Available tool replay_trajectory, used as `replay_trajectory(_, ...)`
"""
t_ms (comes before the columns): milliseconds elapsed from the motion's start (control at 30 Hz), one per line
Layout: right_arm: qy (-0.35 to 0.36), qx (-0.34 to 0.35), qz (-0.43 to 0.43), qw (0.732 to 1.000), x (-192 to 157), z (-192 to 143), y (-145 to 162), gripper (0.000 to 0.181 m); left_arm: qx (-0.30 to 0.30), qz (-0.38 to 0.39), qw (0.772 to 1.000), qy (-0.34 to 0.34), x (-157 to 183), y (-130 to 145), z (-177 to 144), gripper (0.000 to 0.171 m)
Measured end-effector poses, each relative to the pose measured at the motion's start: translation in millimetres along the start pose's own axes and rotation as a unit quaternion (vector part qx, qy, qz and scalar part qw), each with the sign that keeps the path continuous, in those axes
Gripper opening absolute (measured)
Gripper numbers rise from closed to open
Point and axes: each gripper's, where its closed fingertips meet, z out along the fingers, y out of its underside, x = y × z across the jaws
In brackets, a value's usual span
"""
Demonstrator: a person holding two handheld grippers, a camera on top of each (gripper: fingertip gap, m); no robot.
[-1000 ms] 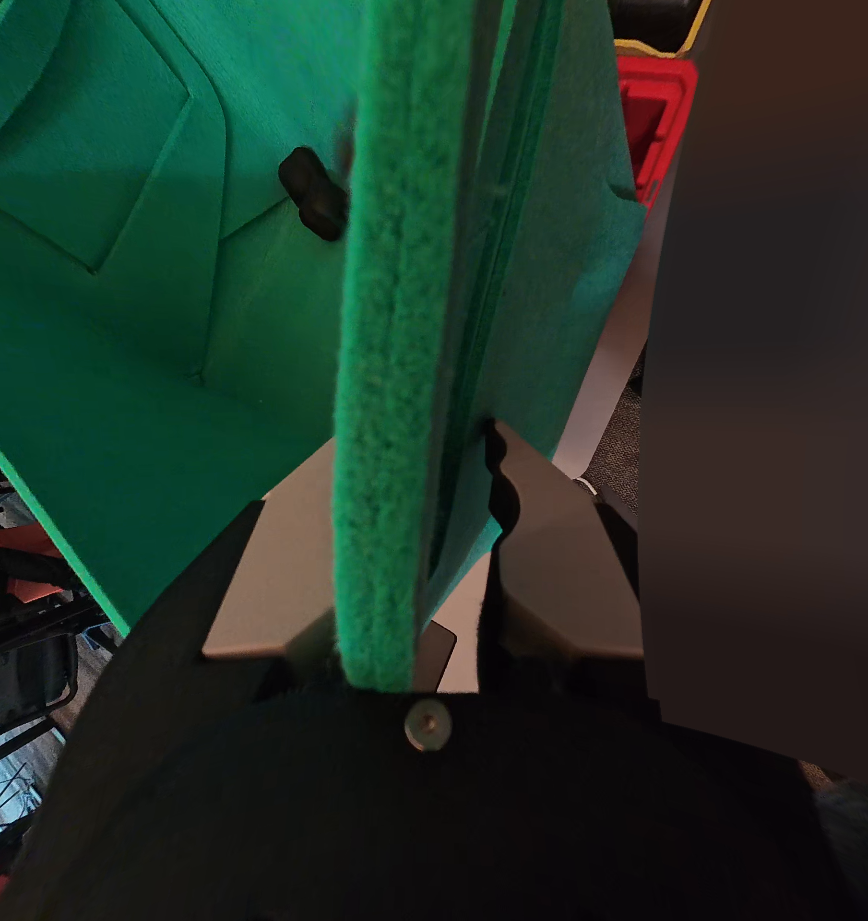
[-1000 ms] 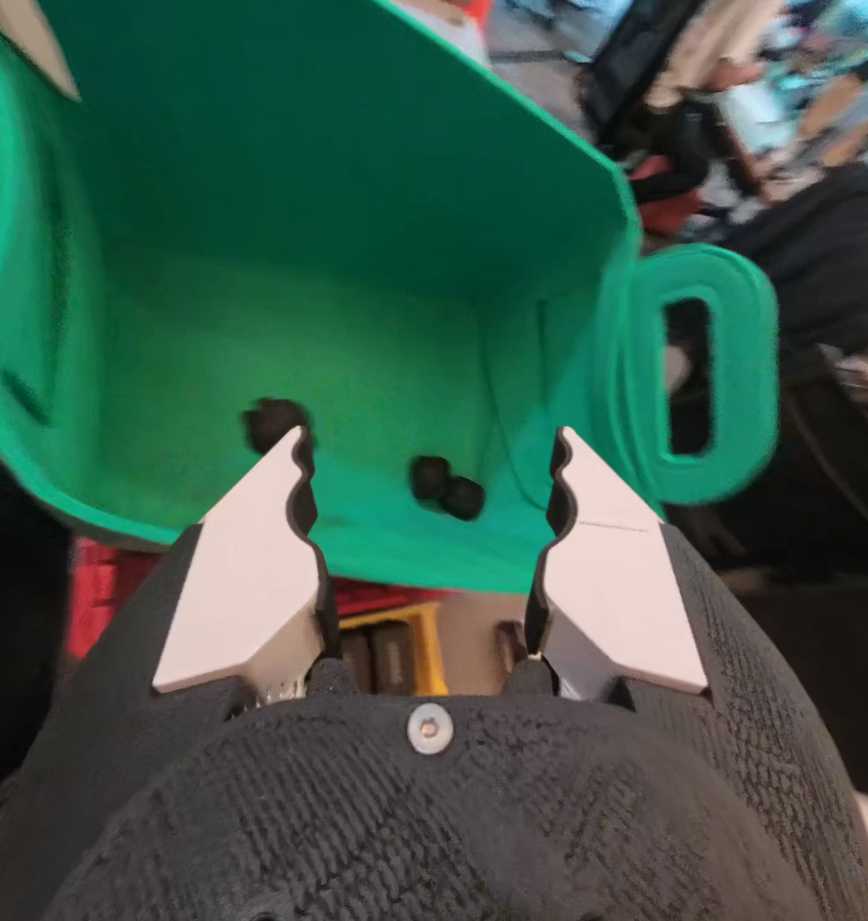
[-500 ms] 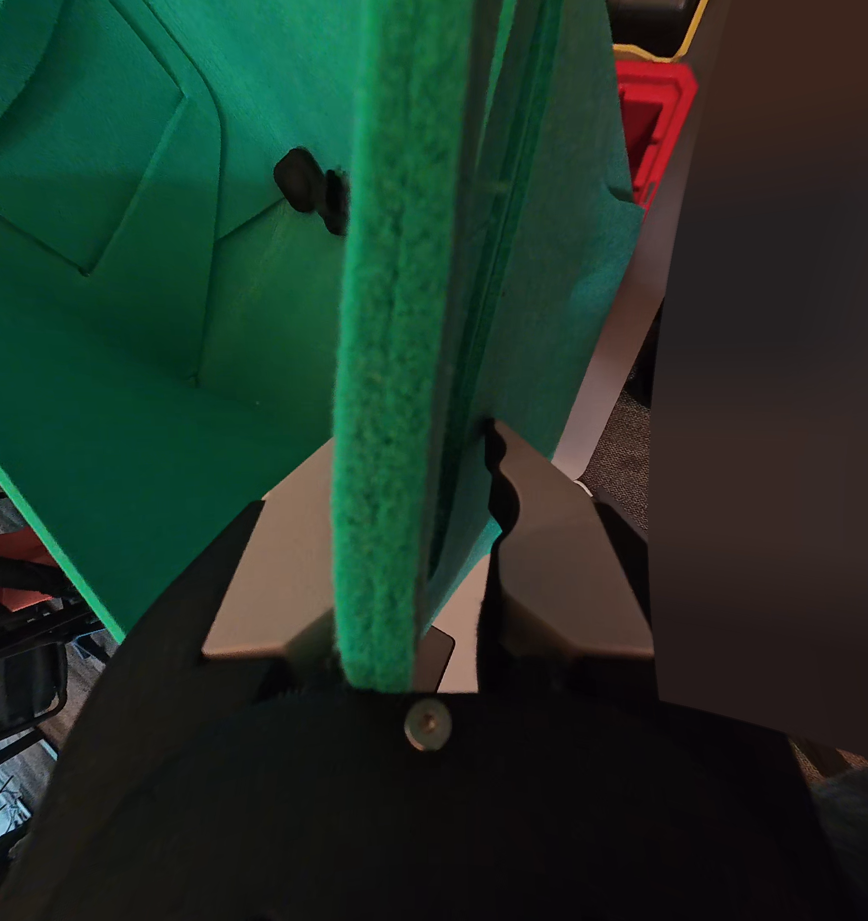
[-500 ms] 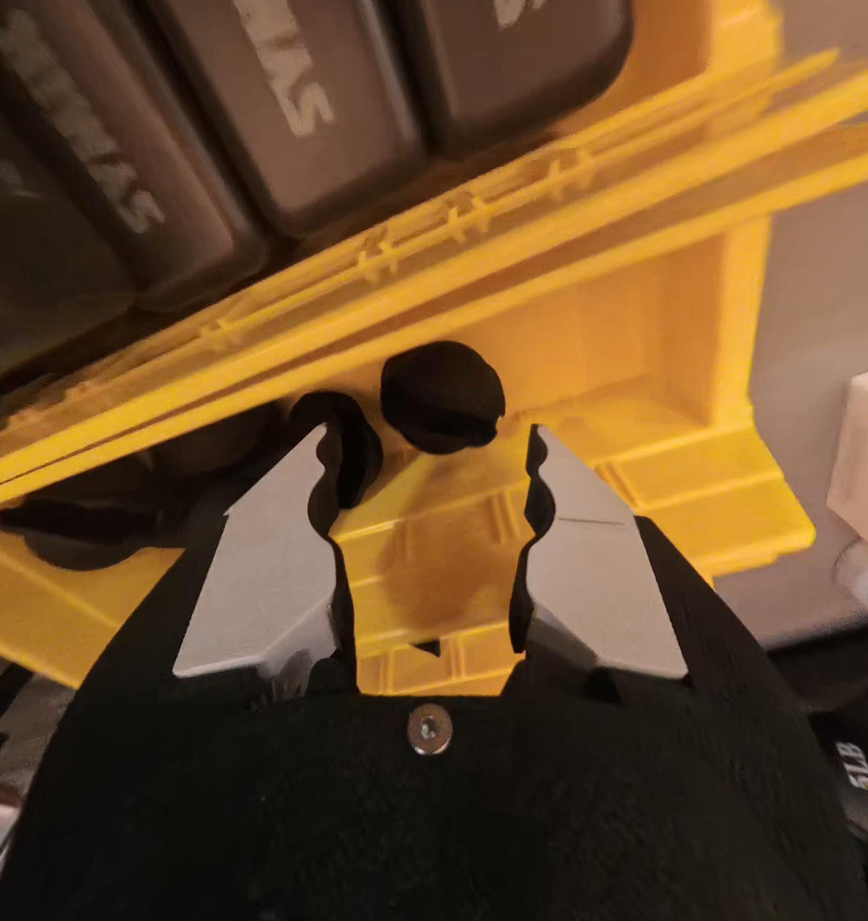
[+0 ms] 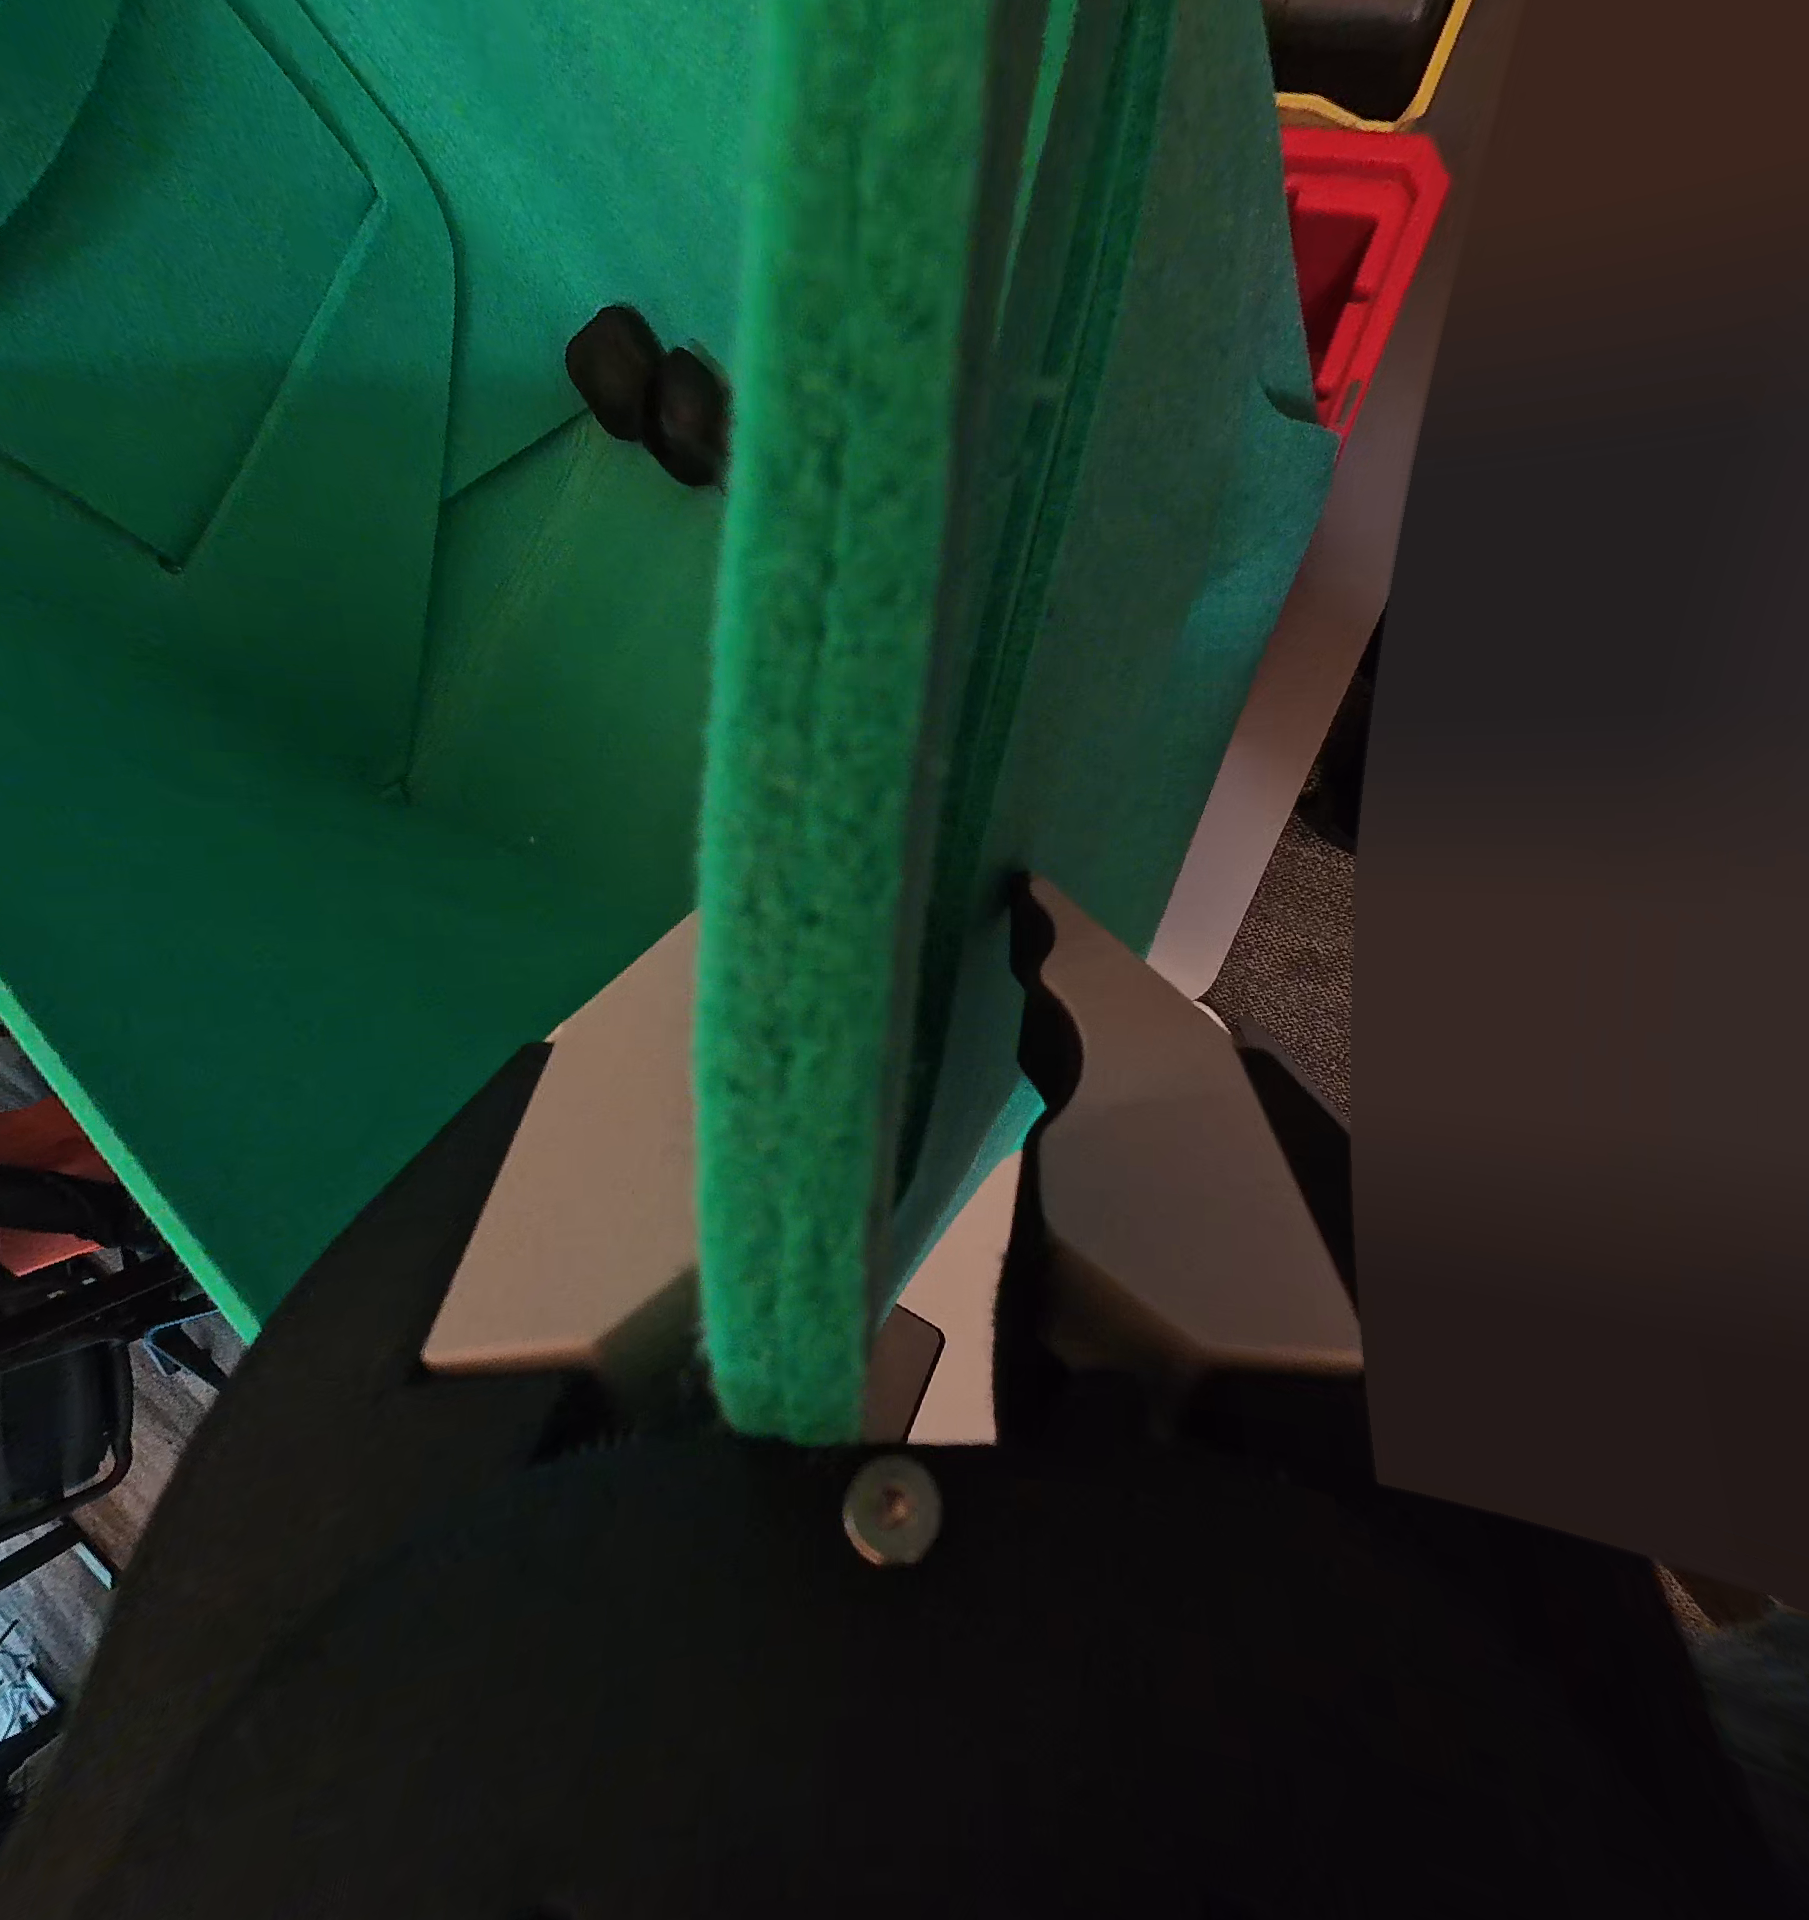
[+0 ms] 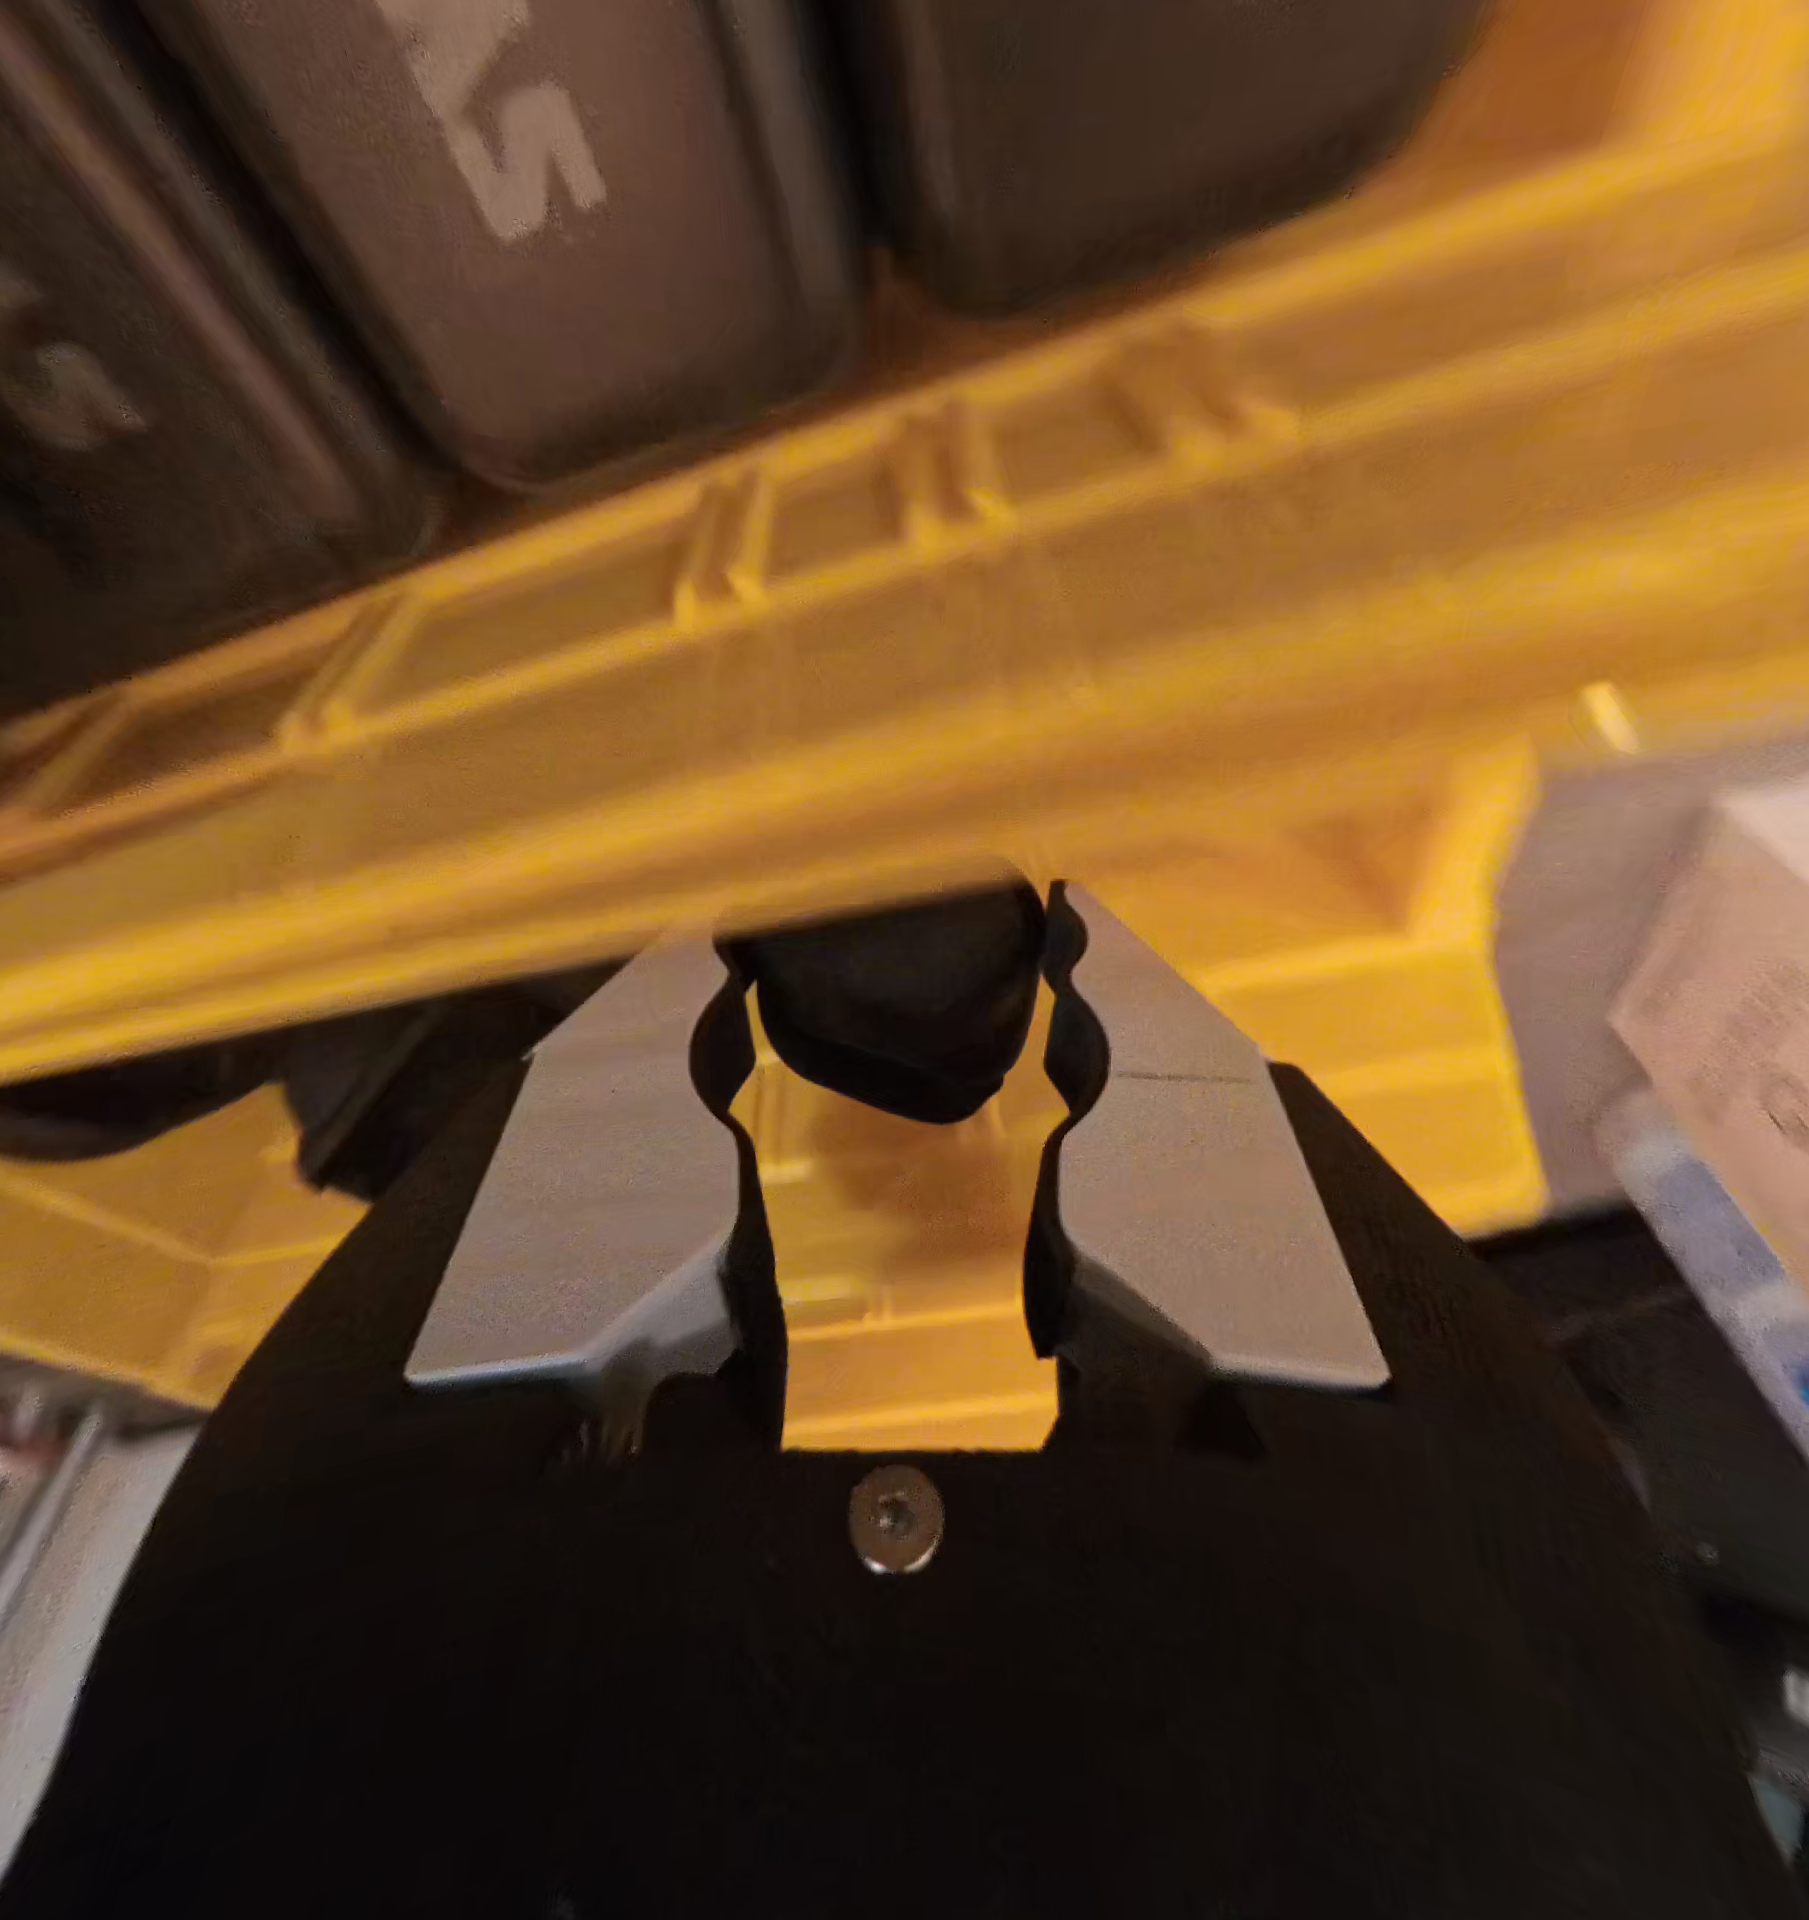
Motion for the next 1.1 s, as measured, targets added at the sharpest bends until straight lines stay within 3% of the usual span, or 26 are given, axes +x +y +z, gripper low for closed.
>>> replay_trajectory(100, 0.062, 0.109, 0.071, 0.990, 20.0, -78.8, 0.1, 0.055, 0.001, -0.002, 1.000, -0.001, 0.3, 1.0, -1.5, 0.043)
replay_trajectory(167, 0.114, 0.234, 0.106, 0.960, 29.3, -159.0, -8.8, 0.055, 0.002, -0.005, 1.000, -0.002, 0.2, 2.2, -2.0, 0.043)
replay_trajectory(233, 0.137, 0.398, 0.099, 0.902, 19.6, -254.3, -33.6, 0.056, 0.003, -0.007, 1.000, -0.002, -1.0, 3.9, -2.4, 0.043)
replay_trajectory(300, 0.126, 0.531, 0.041, 0.837, -12.1, -338.9, -63.9, 0.056, 0.002, -0.006, 1.000, -0.002, -2.0, 4.3, -4.1, 0.043)
replay_trajectory(333, 0.117, 0.565, 0.007, 0.817, -30.0, -367.0, -78.8, 0.057, 0.001, -0.006, 1.000, -0.002, -2.0, 4.1, -4.9, 0.043)
replay_trajectory(400, 0.101, 0.580, -0.047, 0.807, -57.9, -393.7, -109.3, 0.059, 0.001, -0.006, 1.000, -0.001, -0.9, 3.8, -5.8, 0.043)
replay_trajectory(433, 0.094, 0.579, -0.069, 0.807, -68.4, -398.4, -124.7, 0.073, 0.001, -0.006, 1.000, 0.000, -0.5, 3.2, -5.7, 0.043)
replay_trajectory(500, 0.080, 0.571, -0.096, 0.811, -81.3, -399.2, -147.3, 0.094, 0.001, -0.005, 1.000, 0.000, 0.0, 1.5, -5.7, 0.043)
replay_trajectory(567, 0.098, 0.572, -0.093, 0.809, -78.6, -399.2, -151.6, 0.096, 0.001, -0.004, 1.000, 0.000, 0.0, -0.3, -4.4, 0.043)
replay_trajectory(667, 0.130, 0.594, -0.049, 0.792, -62.1, -398.4, -126.9, 0.088, 0.004, -0.004, 1.000, 0.000, -1.0, 0.0, -4.3, 0.043)
replay_trajectory(733, 0.146, 0.587, 0.003, 0.796, -42.7, -380.4, -97.9, 0.080, 0.007, -0.007, 1.000, 0.000, 1.2, 2.2, -4.8, 0.043)
replay_trajectory(800, 0.152, 0.534, 0.062, 0.830, -21.2, -335.3, -65.9, 0.077, 0.007, -0.008, 1.000, 0.000, 2.0, 3.9, -4.8, 0.043)
replay_trajectory(900, 0.132, 0.401, 0.123, 0.898, -2.7, -234.2, -24.0, 0.084, 0.009, -0.005, 1.000, 0.001, 3.3, 2.3, -2.8, 0.043)
replay_trajectory(1000, 0.039, 0.272, 0.106, 0.956, -28.3, -127.2, 0.6, 0.080, 0.008, -0.003, 1.000, 0.006, 3.6, 1.6, -2.5, 0.043)
replay_trajectory(1100, -0.052, 0.164, 0.084, 0.981, -63.7, -51.7, 25.7, 0.062, 0.009, -0.002, 1.000, 0.009, 3.4, 0.7, -0.5, 0.043)
